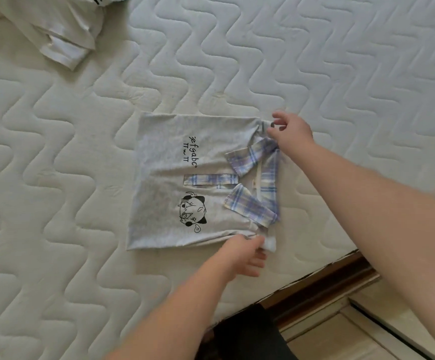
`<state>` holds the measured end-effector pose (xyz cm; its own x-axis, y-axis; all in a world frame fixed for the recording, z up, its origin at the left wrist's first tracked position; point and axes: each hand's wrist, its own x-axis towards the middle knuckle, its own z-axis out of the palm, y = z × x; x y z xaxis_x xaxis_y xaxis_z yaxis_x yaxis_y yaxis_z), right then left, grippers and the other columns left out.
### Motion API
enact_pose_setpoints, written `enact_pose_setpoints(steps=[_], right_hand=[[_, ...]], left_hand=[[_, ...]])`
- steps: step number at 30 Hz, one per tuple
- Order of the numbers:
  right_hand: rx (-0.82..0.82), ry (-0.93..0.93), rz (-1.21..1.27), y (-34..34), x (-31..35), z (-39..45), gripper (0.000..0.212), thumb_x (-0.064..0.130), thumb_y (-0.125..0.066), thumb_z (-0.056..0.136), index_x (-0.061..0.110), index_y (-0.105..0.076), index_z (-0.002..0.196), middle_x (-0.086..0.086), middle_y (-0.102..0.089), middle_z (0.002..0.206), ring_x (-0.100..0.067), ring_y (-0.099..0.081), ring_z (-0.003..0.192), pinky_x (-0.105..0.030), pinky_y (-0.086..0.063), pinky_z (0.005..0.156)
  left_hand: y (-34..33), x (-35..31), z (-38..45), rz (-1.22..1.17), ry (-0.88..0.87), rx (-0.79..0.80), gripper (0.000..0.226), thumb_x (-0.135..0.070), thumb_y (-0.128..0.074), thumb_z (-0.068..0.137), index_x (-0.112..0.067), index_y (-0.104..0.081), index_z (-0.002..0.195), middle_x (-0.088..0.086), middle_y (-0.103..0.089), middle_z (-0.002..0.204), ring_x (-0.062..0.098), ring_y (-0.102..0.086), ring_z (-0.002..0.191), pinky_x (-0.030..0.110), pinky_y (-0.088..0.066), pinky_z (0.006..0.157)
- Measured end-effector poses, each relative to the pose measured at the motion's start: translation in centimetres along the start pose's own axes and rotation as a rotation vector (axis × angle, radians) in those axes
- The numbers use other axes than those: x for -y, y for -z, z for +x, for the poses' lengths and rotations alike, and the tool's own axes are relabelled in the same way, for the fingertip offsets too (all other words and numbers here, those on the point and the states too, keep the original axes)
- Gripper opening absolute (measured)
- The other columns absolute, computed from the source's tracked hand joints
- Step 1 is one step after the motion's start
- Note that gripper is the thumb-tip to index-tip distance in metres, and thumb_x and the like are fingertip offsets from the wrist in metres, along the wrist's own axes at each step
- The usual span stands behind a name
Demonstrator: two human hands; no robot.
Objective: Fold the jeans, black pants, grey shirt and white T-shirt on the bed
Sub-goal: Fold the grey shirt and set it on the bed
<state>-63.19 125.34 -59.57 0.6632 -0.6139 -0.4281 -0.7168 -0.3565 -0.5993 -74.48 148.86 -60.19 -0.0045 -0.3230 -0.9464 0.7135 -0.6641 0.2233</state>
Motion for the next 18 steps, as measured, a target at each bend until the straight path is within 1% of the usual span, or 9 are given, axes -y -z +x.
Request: enact_pose_setpoints(steps=[2,4,6,9,12,14,15,16,18], right_hand=[[0.003,-0.063,0.048,0.4,-1.2,-1.4,0.047,0.021,-0.066,0.09,0.015,-0.053,0.135,-0.004,-0.061,0.126,-0.02,-0.058,0.112,-0.036,-0.045,0.1],[0.006,-0.083,0.06,-0.1,-2.6,-3.5,0.044,0.021,-0.065,0.09,0.014,-0.054,0.131,-0.005,-0.063,0.119,-0.02,-0.06,0.106,-0.033,-0.046,0.095],[0.011,-0.129,0.1,-1.4,-3.8,-6.3,0.033,0.022,-0.064,0.09,0.014,-0.057,0.122,-0.003,-0.063,0.105,-0.02,-0.061,0.096,-0.031,-0.046,0.085],[-0.047,-0.274,0.178,-3.6,-5.3,-10.9,0.014,0.029,-0.062,0.091,0.018,-0.056,0.098,0.005,-0.058,0.085,-0.02,-0.058,0.084,-0.027,-0.038,0.072],[-0.047,-0.47,0.265,-5.3,-6.6,-15.5,0.032,0.04,-0.051,0.096,0.012,-0.059,0.084,0.001,-0.067,0.074,-0.022,-0.065,0.072,-0.031,-0.048,0.067],[0.007,-0.583,0.374,-6.1,-7.1,-18.8,0.046,0.045,-0.045,0.099,0.01,-0.064,0.076,0.003,-0.066,0.055,-0.012,-0.064,0.049,-0.026,-0.048,0.051],[0.037,-0.631,0.398,-6.6,-7.2,-20.4,0.049,0.047,-0.044,0.099,0.012,-0.065,0.072,0.005,-0.066,0.053,-0.01,-0.063,0.046,-0.025,-0.047,0.049],[0.068,-0.665,0.409,-7.1,-7.3,-21.8,0.05,0.05,-0.044,0.098,0.015,-0.065,0.069,0.005,-0.067,0.055,-0.01,-0.065,0.05,-0.028,-0.05,0.053],[0.125,-0.705,0.43,-8.1,-7.1,-23.7,0.049,0.055,-0.048,0.095,0.017,-0.065,0.069,0.001,-0.071,0.067,-0.018,-0.07,0.07,-0.039,-0.057,0.07]], left_hand=[[2.2,-0.9,-1.0,0.261,0.038,0.141,0.047,-0.05,-0.052,0.095,-0.006,-0.067,0.097,0.006,-0.075,0.09,0.015,-0.073,0.075,0.027,-0.056,0.056],[4.2,-1.9,-1.9,0.417,-0.024,0.187,0.043,-0.049,-0.053,0.095,-0.01,-0.069,0.091,0.005,-0.076,0.087,0.013,-0.073,0.074,0.025,-0.055,0.057],[5.6,-3.2,-2.4,0.538,-0.207,0.068,0.031,-0.04,-0.055,0.097,-0.015,-0.067,0.085,-0.001,-0.075,0.081,0.006,-0.07,0.069,0.022,-0.054,0.056],[7.2,-6.4,-2.0,0.754,-0.493,-0.23,0.017,-0.032,-0.056,0.097,-0.019,-0.064,0.089,-0.006,-0.072,0.078,0.005,-0.066,0.068,0.024,-0.052,0.062],[8.4,-9.6,-0.8,0.936,-0.634,-0.379,0.014,-0.031,-0.056,0.097,-0.02,-0.064,0.099,-0.009,-0.067,0.088,0.01,-0.063,0.081,0.029,-0.053,0.075],[8.8,-11.6,0.2,1.018,-0.735,-0.411,0.013,-0.026,-0.056,0.096,-0.02,-0.064,0.103,-0.01,-0.063,0.092,0.01,-0.059,0.084,0.031,-0.052,0.08],[8.9,-12.5,0.7,1.063,-0.784,-0.414,0.014,-0.024,-0.056,0.095,-0.019,-0.064,0.106,-0.008,-0.061,0.097,0.01,-0.058,0.088,0.03,-0.05,0.082],[9.0,-13.4,1.3,1.114,-0.825,-0.421,0.017,-0.023,-0.057,0.094,-0.019,-0.063,0.11,-0.005,-0.06,0.104,0.012,-0.057,0.092,0.029,-0.047,0.083],[9.4,-15.1,2.3,1.221,-0.891,-0.466,0.026,-0.021,-0.058,0.093,-0.019,-0.061,0.118,0.002,-0.056,0.119,0.02,-0.055,0.105,0.028,-0.041,0.087]])
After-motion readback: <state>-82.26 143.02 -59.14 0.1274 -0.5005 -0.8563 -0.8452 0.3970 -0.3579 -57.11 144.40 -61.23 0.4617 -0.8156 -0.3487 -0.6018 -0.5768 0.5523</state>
